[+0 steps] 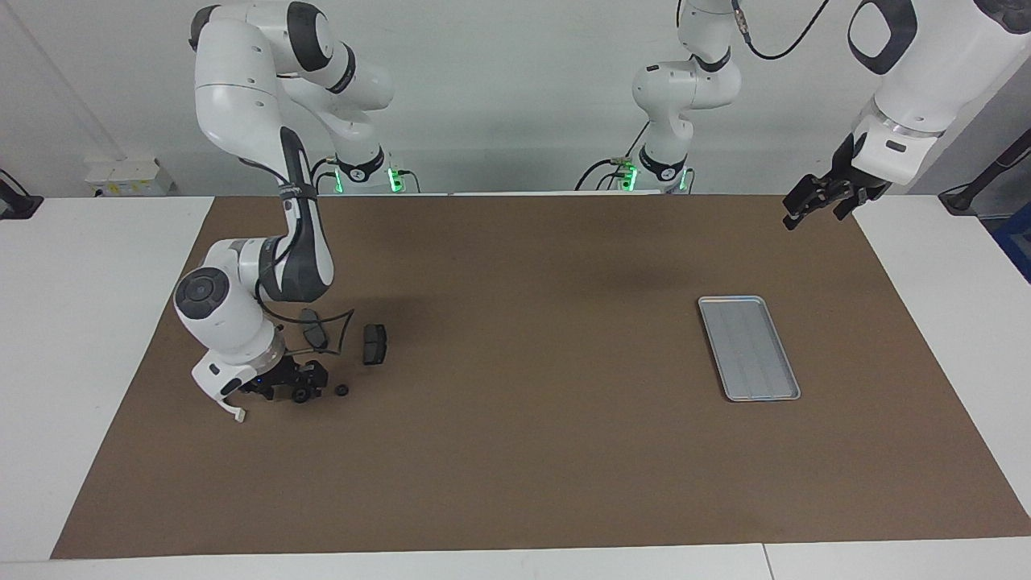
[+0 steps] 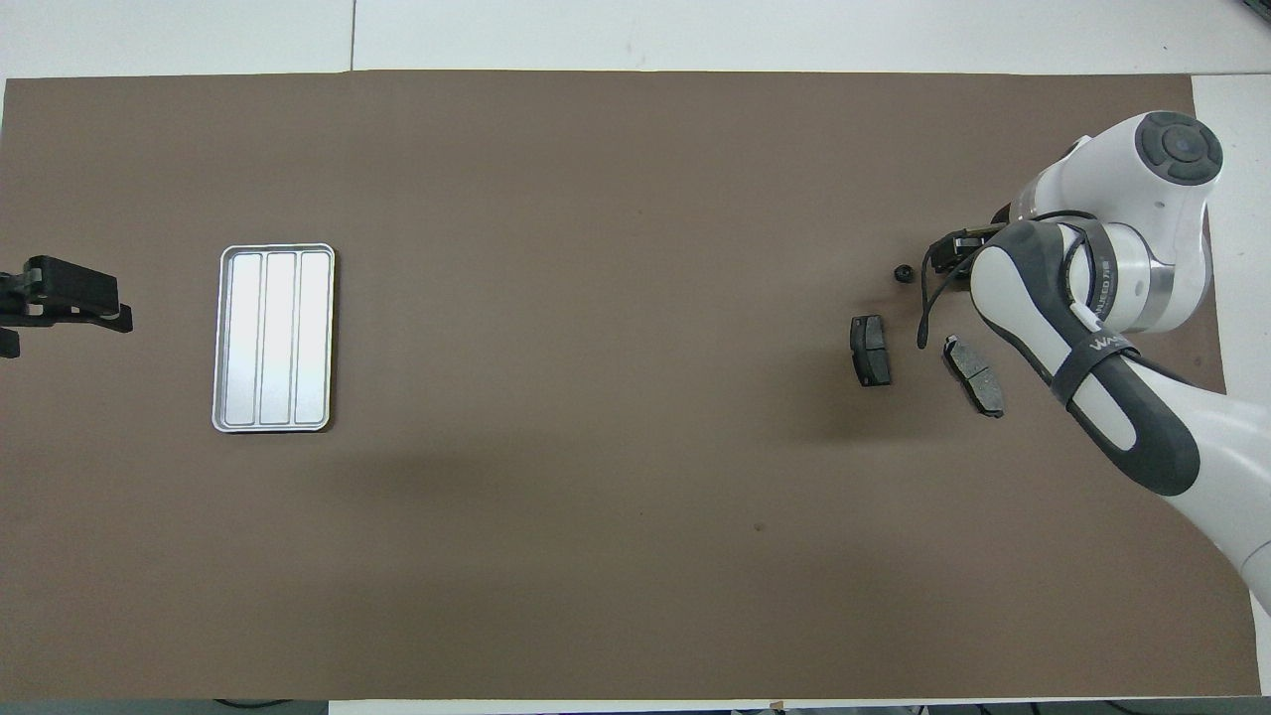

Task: Pick bearing gear from pile to tray
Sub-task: 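Reach the right gripper to the black bearing beside the white arc and grasp it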

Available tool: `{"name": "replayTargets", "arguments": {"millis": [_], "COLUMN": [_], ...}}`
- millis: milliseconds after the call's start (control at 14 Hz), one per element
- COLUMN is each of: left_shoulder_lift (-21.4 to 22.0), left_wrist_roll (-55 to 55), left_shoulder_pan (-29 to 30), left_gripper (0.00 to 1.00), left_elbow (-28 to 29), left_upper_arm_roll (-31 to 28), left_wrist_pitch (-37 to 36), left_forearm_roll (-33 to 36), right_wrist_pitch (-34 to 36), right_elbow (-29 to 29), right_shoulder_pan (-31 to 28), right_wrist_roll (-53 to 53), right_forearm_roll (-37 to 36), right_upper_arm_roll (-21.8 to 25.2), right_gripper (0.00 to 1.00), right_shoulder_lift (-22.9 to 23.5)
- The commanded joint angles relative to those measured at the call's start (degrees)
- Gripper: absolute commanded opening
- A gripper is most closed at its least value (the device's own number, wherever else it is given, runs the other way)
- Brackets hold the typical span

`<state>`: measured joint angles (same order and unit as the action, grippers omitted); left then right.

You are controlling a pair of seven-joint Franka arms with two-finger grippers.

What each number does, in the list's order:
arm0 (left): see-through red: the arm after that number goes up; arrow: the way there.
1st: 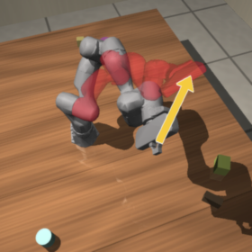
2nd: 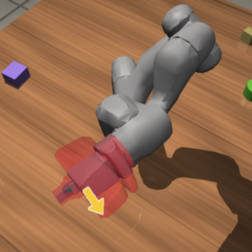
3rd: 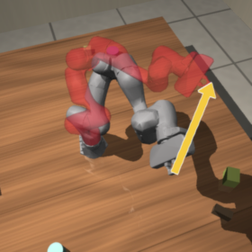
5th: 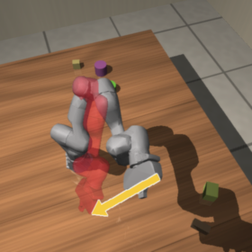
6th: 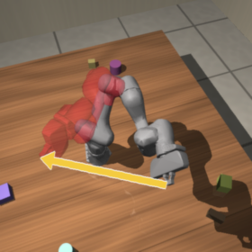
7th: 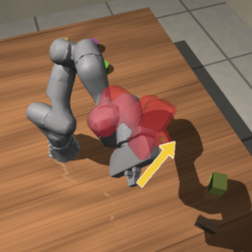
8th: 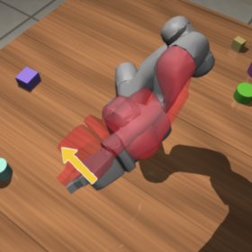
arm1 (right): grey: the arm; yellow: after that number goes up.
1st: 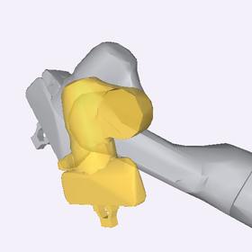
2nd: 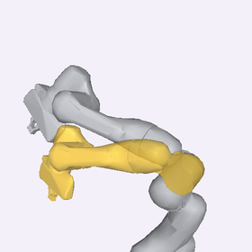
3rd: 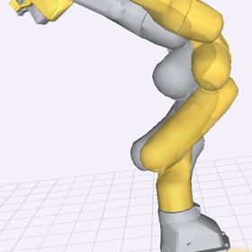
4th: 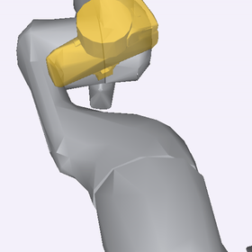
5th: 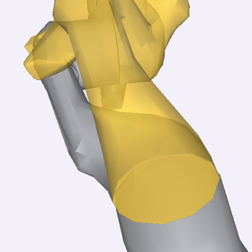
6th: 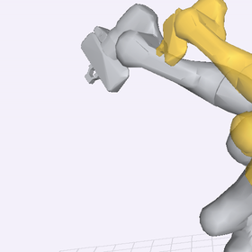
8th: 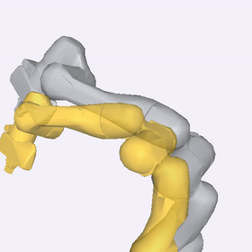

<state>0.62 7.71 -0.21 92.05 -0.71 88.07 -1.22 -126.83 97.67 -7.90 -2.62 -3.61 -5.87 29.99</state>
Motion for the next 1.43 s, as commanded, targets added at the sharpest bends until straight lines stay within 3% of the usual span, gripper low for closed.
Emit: {"name": "replayTargets", "arguments": {"millis": [0,143,357,571,929,1143,1357], "left_shoulder_lift": [1.8,1.8,1.8,1.8,1.8,1.8,1.8], "left_wrist_roll": [-0.4,-0.4,-0.4,-0.4,-0.4,-0.4,-0.4], "left_shoulder_pan": [0.3,0.3,0.3,0.3,0.3,0.3,0.3], "left_gripper": [1.00,1.00,1.00,1.00,1.00,1.00,1.00], "left_elbow": [2.2,2.2,2.2,2.2,2.2,2.2,2.2], "left_upper_arm_roll": [0.2,0.2,0.2,0.2,0.2,0.2,0.2], "left_wrist_pitch": [1.1,1.1,1.1,1.1,1.1,1.1,1.1], "left_forearm_roll": [-0.4,-0.4,-0.4,-0.4,-0.4,-0.4,-0.4], "right_wrist_pitch": [-1.0,-0.3,-0.1,1.8,15.9,25.3,27.8], "right_elbow": [1.2,1.2,1.1,-1.2,-16.0,-21.8,-22.0], "right_shoulder_pan": [-0.4,-0.4,-0.4,-0.1,3.1,9.1,21.1], "right_wrist_roll": [0.9,0.8,0.9,1.0,5.3,16.4,32.4], "right_forearm_roll": [-0.9,-0.9,-0.9,-0.9,-1.0,-2.9,-5.5], "right_upper_arm_roll": [-0.4,-0.4,-0.4,-0.3,-0.3,-0.5,-0.5], "right_gripper": [0.75,0.40,0.00,0.00,0.00,0.00,0.00], "right_shoulder_lift": [-0.3,-0.4,-0.5,-1.1,-1.5,-2.4,-4.3]}}
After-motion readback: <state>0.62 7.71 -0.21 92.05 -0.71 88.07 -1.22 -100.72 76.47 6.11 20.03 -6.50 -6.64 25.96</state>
